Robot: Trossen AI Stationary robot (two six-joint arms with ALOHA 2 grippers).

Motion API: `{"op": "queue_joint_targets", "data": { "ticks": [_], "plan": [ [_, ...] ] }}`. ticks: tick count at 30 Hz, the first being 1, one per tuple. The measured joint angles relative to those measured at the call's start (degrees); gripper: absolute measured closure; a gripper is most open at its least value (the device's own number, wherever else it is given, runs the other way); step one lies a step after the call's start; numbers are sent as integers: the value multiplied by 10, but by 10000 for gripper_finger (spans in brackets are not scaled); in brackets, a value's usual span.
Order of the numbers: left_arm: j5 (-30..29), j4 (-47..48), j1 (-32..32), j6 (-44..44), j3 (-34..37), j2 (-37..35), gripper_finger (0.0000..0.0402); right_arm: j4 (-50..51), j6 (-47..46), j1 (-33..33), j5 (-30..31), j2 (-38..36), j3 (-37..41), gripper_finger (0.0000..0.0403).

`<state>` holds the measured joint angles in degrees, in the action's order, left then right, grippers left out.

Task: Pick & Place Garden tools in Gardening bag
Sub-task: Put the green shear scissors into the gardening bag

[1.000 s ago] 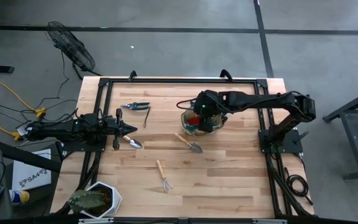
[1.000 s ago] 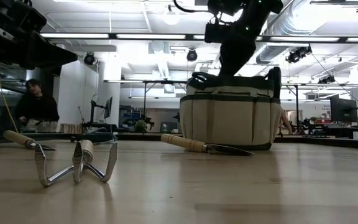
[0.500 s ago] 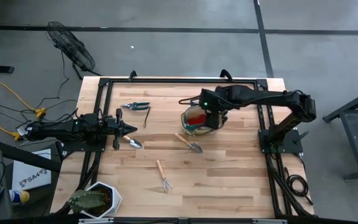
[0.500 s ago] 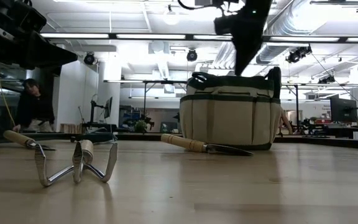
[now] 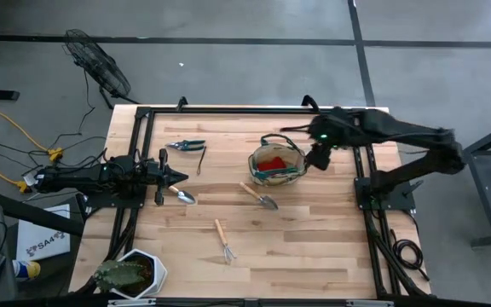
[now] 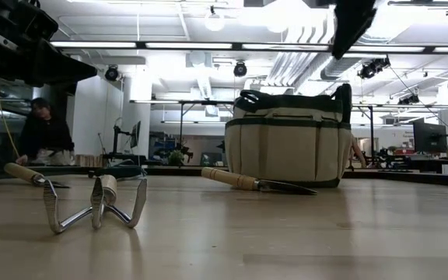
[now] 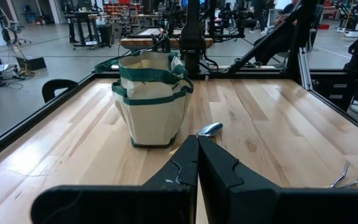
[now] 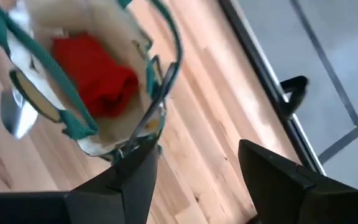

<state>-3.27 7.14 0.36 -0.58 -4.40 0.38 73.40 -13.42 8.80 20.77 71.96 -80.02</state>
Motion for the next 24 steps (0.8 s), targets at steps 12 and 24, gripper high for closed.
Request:
{"op": "queue_joint_targets", "data": {
  "ticks": [12, 24],
  "plan": [
    [0, -6, 0, 49, 0, 0, 400, -52, -217, -43, 60, -203, 209, 188],
    [-21, -12, 0, 78, 0, 0, 400, -55, -334, -134, 115, -238, 250, 188]
  ]
}}
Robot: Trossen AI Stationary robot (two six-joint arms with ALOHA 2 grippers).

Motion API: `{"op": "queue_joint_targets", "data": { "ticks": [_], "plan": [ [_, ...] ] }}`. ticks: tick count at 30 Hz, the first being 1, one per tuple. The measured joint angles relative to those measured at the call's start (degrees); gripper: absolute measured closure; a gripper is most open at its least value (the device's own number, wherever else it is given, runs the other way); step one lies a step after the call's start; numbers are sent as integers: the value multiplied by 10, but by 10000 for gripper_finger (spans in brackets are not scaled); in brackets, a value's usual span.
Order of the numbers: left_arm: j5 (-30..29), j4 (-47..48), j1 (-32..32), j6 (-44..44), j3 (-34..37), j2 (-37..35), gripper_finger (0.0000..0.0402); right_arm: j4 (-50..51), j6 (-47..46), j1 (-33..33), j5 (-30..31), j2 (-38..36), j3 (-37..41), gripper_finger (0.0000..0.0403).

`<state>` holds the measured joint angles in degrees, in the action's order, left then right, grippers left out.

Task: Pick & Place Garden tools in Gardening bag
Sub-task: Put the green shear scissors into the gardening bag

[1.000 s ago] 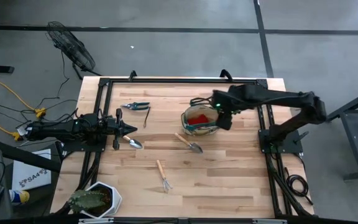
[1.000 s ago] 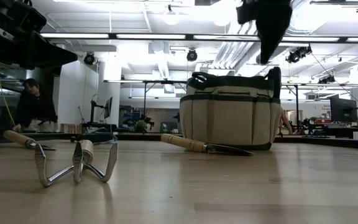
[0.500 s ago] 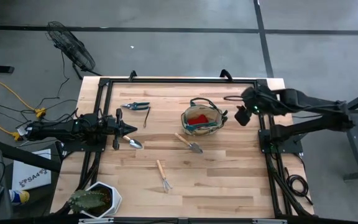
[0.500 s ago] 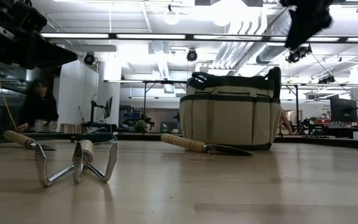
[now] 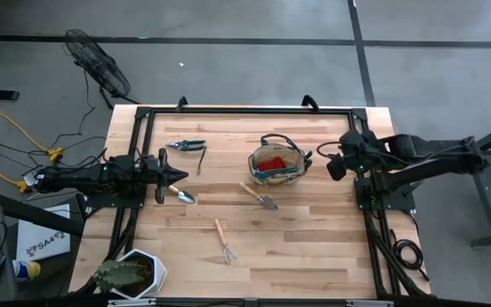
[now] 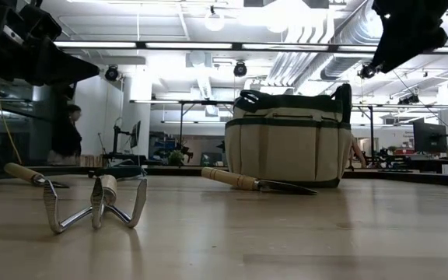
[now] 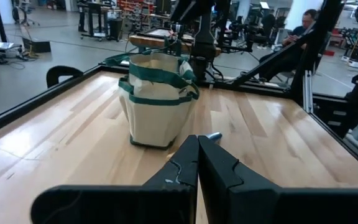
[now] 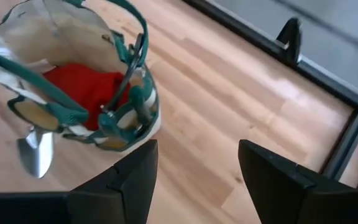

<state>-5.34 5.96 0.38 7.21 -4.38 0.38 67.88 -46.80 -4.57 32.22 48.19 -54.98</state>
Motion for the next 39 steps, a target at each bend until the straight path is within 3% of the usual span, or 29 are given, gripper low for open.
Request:
{"op": "queue_joint_targets", "data": {
  "ticks": [5, 9, 18, 24, 30, 34, 39],
  "plan": [
    [3, 2, 0, -40, 0, 0, 400, 4, 27, -13, 49, -1, 0, 188],
    [-54, -22, 0, -80, 0, 19, 400, 4, 43, -15, 66, -1, 0, 188],
    [-129, -161, 0, -130, 0, 152, 400, 5, 33, -15, 62, -1, 0, 188],
    [-264, -201, 0, -11, 0, 253, 400, 5, 16, -15, 47, -1, 0, 188],
    [-285, -191, 0, 87, -7, 312, 393, 4, 15, -15, 35, -1, 0, 188],
    [-282, -153, 0, 141, -42, 343, 343, 3, 13, -15, 32, -1, 0, 188],
    [-288, 4, -10, 241, -135, 390, 264, 0, 13, -15, 32, -1, 0, 188]
  ]
}}
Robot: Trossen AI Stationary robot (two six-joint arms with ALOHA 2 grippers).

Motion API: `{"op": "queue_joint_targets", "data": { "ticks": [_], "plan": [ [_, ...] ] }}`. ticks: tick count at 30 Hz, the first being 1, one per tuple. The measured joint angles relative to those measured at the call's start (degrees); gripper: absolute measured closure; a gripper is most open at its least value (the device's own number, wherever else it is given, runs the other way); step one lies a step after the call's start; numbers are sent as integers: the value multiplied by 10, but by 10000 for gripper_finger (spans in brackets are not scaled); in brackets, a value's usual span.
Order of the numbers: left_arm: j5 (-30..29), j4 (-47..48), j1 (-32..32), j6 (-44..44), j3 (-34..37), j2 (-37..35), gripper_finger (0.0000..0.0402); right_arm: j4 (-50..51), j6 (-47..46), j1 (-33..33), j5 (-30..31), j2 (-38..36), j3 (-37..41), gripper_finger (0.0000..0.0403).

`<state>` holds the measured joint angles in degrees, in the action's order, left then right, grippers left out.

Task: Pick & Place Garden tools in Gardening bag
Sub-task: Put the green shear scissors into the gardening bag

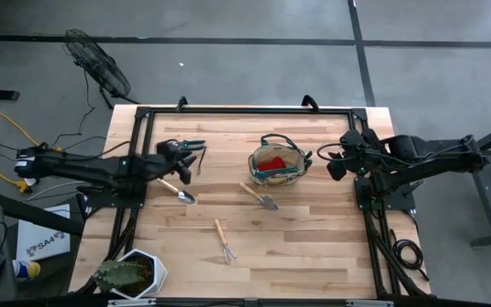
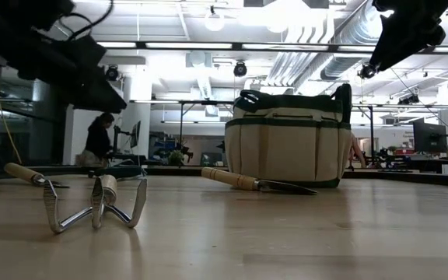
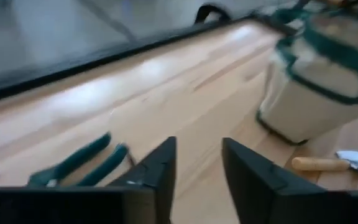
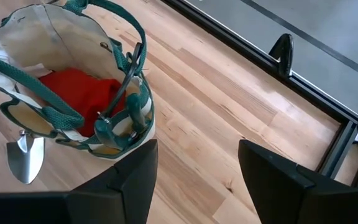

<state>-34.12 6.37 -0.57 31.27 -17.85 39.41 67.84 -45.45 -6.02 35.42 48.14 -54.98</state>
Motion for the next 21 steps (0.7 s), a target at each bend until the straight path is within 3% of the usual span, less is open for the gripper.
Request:
{"op": "queue_joint_targets", "data": {
  "ticks": [4, 10, 16, 21],
  "plan": [
    [36, 124, -28, 81, -80, 60, 229, 0, 0, 0, 0, 0, 0, 188],
    [113, 256, -83, 154, -178, 167, 223, 0, -1, 0, 1, 0, 0, 188],
    [219, 268, -130, 158, -208, 259, 223, 2, -3, 0, 7, 0, 0, 188],
    [263, 268, -154, 158, -209, 309, 223, 11, 7, 0, 49, -11, 23, 188]
  ]
}}
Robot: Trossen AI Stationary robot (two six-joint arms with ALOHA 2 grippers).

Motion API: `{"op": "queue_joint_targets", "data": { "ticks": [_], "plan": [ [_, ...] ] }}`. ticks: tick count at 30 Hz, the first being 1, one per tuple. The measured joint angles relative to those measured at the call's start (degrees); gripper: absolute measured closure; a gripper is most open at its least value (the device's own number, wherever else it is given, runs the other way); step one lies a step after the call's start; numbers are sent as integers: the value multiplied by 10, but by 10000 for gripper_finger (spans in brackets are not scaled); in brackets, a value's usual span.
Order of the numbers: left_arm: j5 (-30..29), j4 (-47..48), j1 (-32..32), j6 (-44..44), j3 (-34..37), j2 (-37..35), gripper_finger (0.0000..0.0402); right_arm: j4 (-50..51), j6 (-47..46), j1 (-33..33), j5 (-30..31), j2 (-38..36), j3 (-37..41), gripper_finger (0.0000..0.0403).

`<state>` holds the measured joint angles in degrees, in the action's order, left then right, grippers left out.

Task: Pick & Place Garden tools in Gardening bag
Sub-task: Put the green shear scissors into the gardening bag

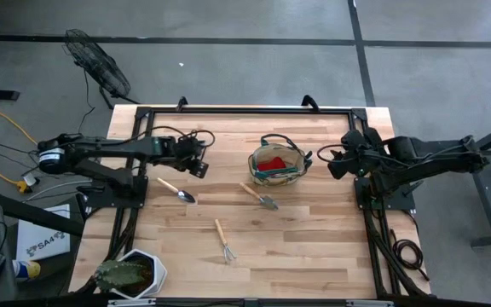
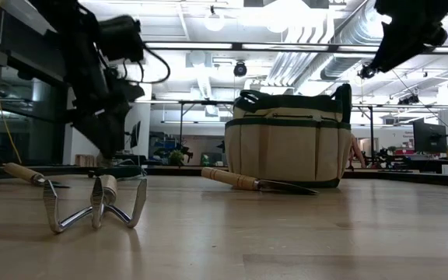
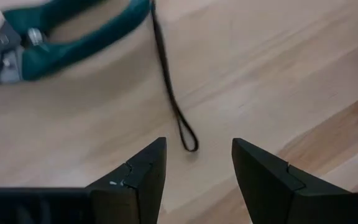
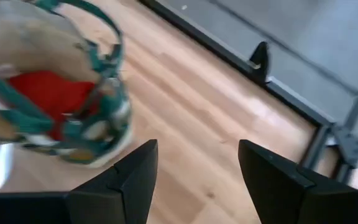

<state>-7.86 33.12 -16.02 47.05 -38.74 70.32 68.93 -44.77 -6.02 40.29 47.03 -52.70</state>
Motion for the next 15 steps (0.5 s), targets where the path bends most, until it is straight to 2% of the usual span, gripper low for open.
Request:
{"op": "queue_joint_targets", "data": {
  "ticks": [10, 15],
  "plan": [
    [10, 0, -5, 0, 0, 11, 223, -13, -52, 0, 10, -76, 105, 188],
    [22, -6, -5, 12, 0, 38, 223, -23, -59, 0, 6, -93, 106, 188]
  ]
}}
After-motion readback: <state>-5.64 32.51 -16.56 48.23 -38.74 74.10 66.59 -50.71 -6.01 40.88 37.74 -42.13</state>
